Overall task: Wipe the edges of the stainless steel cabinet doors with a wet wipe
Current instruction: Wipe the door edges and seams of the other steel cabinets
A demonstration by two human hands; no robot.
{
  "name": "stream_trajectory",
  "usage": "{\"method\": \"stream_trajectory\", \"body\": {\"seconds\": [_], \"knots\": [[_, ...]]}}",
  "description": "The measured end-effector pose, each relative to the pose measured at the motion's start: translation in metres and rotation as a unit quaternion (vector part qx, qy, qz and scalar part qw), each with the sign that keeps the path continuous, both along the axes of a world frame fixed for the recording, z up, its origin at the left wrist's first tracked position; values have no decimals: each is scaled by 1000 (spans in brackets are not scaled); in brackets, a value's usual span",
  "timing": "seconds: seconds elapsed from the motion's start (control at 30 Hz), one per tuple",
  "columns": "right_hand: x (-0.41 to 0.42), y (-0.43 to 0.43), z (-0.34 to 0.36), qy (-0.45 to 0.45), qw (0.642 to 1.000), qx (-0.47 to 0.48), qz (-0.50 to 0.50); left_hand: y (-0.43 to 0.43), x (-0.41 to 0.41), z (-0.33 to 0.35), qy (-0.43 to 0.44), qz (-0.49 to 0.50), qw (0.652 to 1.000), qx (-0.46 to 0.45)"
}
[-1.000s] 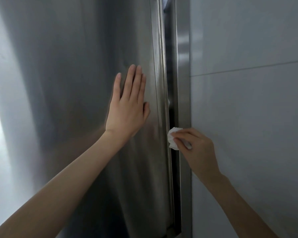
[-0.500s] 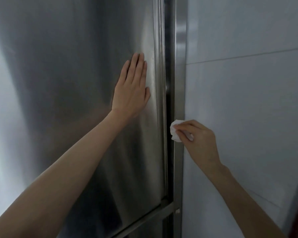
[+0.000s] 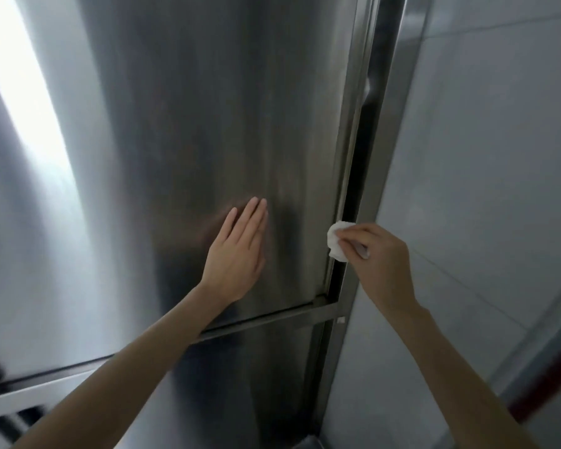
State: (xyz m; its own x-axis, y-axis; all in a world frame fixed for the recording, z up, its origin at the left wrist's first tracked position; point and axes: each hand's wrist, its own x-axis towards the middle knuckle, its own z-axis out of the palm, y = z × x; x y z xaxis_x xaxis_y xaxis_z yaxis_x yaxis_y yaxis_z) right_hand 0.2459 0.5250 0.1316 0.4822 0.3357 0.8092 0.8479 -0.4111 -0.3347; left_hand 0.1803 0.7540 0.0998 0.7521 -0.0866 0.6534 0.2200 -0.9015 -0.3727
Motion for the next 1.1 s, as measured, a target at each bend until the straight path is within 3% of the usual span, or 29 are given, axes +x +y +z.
{"method": "stream_trajectory", "body": {"seconds": [0.2, 0.33, 0.57, 0.77, 0.87, 1.1], "knots": [[-16, 1, -59, 68, 995, -40, 68, -16, -61, -103, 101, 6, 994, -40], [-22, 6, -98, 101, 989, -74, 83, -20, -82, -170, 202, 1, 979, 0], [-19, 27, -171, 138, 983, -99, 68, 4, -65, -262, 391, 3, 917, 78], [-24, 50, -231, 165, 975, -133, 63, 26, -40, -320, 409, 0, 909, 78], [-27, 56, -256, 178, 971, -147, 55, 43, -40, -338, 369, 20, 924, 101], [-37, 71, -284, 197, 964, -173, 41, 68, -36, -353, 295, -61, 949, 92]]}}
